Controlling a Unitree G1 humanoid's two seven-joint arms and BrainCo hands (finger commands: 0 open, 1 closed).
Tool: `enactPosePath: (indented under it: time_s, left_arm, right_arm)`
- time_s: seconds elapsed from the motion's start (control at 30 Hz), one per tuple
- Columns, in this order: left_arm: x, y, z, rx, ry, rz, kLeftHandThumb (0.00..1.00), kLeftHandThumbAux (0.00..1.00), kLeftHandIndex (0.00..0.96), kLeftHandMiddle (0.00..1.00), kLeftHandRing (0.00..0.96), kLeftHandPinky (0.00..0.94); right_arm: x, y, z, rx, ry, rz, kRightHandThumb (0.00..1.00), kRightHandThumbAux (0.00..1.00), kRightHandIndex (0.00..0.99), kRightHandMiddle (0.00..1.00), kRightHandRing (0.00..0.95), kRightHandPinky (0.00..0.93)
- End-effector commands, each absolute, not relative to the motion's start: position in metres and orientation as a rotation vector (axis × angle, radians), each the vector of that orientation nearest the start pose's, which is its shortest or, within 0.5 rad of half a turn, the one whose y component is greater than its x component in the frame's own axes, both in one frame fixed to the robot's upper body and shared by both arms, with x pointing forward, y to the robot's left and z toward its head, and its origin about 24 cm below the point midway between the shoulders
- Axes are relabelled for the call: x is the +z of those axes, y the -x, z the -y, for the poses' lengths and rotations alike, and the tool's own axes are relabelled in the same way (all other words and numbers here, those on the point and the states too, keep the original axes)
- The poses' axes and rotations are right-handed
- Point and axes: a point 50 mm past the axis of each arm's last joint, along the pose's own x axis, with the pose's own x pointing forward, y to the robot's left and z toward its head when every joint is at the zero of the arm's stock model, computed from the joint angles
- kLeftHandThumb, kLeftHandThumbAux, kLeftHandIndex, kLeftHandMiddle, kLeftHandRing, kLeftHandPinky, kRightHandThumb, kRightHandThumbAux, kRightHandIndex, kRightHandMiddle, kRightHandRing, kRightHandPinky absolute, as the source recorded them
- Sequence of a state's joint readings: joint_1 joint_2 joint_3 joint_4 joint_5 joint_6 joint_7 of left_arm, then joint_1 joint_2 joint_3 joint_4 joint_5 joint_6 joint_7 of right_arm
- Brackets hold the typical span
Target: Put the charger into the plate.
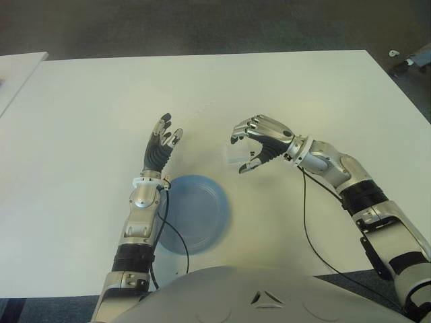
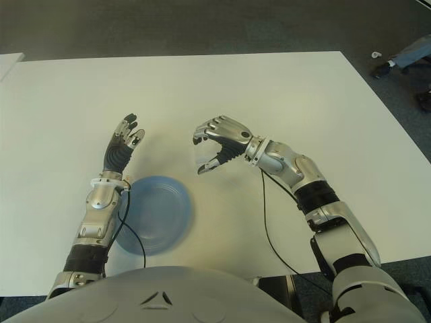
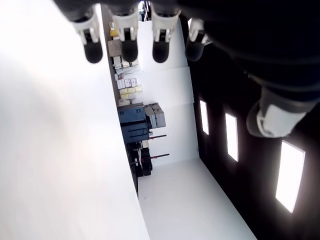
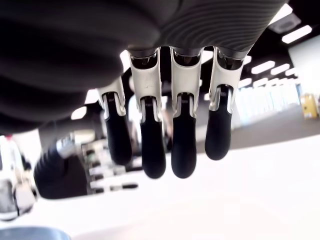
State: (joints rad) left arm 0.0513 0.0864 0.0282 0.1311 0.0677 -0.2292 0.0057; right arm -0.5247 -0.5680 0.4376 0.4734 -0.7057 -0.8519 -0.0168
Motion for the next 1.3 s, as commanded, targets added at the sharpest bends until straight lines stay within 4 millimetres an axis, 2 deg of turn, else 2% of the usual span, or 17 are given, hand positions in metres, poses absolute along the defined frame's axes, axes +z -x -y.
enactPosePath:
  time_s: [0.03, 0.4, 0.73, 1.3]
  left_arm:
    - [0.02, -0.238, -0.176, 0.027, -0.163, 0.025, 0.0, 0.429, 0.009, 0.022, 0.0, 0.0]
    - [0.02, -0.237, -0.174, 0.021, -0.161, 0.03, 0.0, 0.418, 0.009, 0.021, 0.0, 0.0]
    - [0.021, -0.235, -0.172, 0.013, -0.156, 0.029, 0.0, 0.417, 0.003, 0.021, 0.0, 0.0]
    - [0.023, -0.234, -0.17, 0.004, -0.152, 0.021, 0.0, 0.44, 0.009, 0.049, 0.007, 0.0]
  right_arm:
    - [0.078, -0.303, 0.132, 0.901, 1.276, 0.694, 0.333, 0.183, 0.003, 0.003, 0.002, 0.002]
    - [0.068, -0.308, 0.131, 0.995, 1.344, 0.678, 0.332, 0.138, 0.0, 0.0, 0.0, 0.0]
    - [0.059, -0.316, 0.132, 1.093, 1.542, 0.66, 0.366, 0.147, 0.0, 0.0, 0.0, 0.0]
    - [0.056, -0.321, 0.131, 1.114, 1.596, 0.659, 0.323, 0.113, 0.0, 0.0, 0.0, 0.0]
